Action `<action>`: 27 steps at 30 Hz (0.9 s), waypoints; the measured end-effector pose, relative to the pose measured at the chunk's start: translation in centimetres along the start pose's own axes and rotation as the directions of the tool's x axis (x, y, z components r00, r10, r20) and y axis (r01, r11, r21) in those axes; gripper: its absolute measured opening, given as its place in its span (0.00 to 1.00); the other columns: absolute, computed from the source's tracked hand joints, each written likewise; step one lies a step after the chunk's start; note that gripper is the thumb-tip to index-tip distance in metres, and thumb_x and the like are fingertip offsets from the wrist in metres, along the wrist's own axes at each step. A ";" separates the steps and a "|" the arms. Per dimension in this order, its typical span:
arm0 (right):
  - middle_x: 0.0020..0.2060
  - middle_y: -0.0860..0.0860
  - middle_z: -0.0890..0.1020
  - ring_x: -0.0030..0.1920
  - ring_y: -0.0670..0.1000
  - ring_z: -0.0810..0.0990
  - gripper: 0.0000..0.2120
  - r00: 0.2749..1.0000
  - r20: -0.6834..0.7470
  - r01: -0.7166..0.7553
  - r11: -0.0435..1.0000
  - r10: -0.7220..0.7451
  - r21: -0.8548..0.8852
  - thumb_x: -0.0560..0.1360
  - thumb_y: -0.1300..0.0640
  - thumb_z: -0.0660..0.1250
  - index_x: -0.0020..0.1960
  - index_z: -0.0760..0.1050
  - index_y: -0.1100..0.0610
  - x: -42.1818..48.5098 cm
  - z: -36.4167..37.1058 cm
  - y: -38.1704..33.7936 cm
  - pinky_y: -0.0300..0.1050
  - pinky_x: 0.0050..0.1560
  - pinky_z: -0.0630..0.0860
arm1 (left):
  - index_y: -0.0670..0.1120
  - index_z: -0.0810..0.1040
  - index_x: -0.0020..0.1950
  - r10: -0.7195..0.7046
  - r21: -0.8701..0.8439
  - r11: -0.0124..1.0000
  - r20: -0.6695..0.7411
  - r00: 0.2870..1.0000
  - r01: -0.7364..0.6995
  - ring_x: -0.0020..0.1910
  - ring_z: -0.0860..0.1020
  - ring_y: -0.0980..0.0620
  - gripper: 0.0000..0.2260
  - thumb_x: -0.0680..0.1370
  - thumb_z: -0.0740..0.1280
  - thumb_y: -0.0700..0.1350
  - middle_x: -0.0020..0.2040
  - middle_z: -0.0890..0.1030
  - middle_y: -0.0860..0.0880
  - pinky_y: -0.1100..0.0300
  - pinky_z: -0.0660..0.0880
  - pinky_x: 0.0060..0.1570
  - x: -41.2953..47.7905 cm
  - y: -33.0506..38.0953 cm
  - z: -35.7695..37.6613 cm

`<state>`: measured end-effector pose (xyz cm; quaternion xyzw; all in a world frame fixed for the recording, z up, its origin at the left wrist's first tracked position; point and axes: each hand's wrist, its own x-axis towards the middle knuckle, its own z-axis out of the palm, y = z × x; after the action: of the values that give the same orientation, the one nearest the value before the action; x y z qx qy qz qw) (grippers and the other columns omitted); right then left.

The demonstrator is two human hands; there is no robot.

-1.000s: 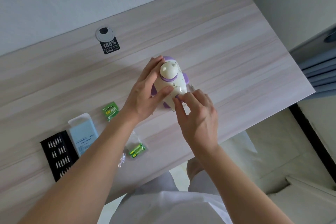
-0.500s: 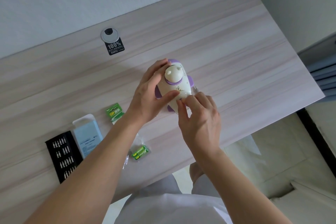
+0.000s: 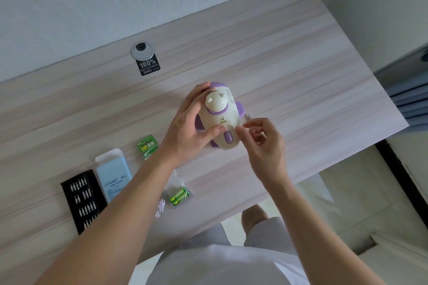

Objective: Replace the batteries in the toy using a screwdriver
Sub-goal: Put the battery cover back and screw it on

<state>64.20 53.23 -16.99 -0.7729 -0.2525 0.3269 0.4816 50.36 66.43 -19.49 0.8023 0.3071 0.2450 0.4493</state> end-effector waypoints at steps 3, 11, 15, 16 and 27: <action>0.34 0.52 0.74 0.34 0.49 0.74 0.11 0.993 0.058 -0.102 0.992 0.098 0.078 0.74 0.48 0.74 0.52 0.76 0.51 0.5 0.3 0.8 0.44 0.36 0.73 | 0.45 0.67 0.74 0.025 0.010 1.000 -0.006 1.000 -0.025 0.77 0.63 0.54 0.32 0.73 0.74 0.51 0.76 0.65 0.48 0.59 0.61 0.75 0.3 -0.1 0.2; 0.31 0.51 0.67 0.34 0.50 0.69 0.11 0.996 0.043 -0.079 0.987 0.074 0.138 0.75 0.49 0.74 0.55 0.76 0.49 1.0 1.2 1.4 0.39 0.35 0.69 | 0.44 0.70 0.73 -0.034 -0.050 0.998 -0.010 0.999 0.034 0.77 0.64 0.51 0.32 0.72 0.74 0.52 0.76 0.66 0.46 0.49 0.64 0.75 0.4 0.2 0.6; 0.31 0.50 0.66 0.32 0.46 0.65 0.12 0.994 0.084 -0.073 0.990 0.064 0.117 0.75 0.52 0.73 0.55 0.76 0.52 1.3 1.0 1.1 0.32 0.34 0.67 | 0.46 0.69 0.73 -0.052 -0.104 0.993 -0.003 0.999 0.051 0.77 0.64 0.51 0.32 0.72 0.74 0.50 0.76 0.65 0.49 0.47 0.65 0.74 0.3 0.1 0.3; 0.31 0.49 0.66 0.32 0.44 0.66 0.13 0.993 0.094 -0.075 0.992 0.066 0.102 0.75 0.51 0.74 0.56 0.76 0.53 1.5 0.9 1.0 0.31 0.34 0.68 | 0.47 0.69 0.73 -0.055 -0.102 0.993 -0.001 0.999 0.054 0.77 0.63 0.52 0.31 0.72 0.74 0.51 0.76 0.65 0.49 0.48 0.65 0.75 0.3 0.1 0.2; 0.29 0.49 0.67 0.30 0.43 0.65 0.19 0.981 0.196 0.003 0.999 -0.011 0.041 0.73 0.53 0.76 0.62 0.75 0.48 2.9 -0.1 -0.6 0.35 0.33 0.67 | 0.42 0.71 0.73 -0.067 -0.080 0.994 0.062 0.996 0.072 0.77 0.63 0.53 0.27 0.76 0.71 0.49 0.77 0.64 0.49 0.53 0.62 0.76 0.7 0.1 0.0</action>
<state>66.17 55.48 -17.13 -0.7261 -0.2947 0.4049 0.4711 50.87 66.93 -19.29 0.7789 0.3109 0.2177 0.4992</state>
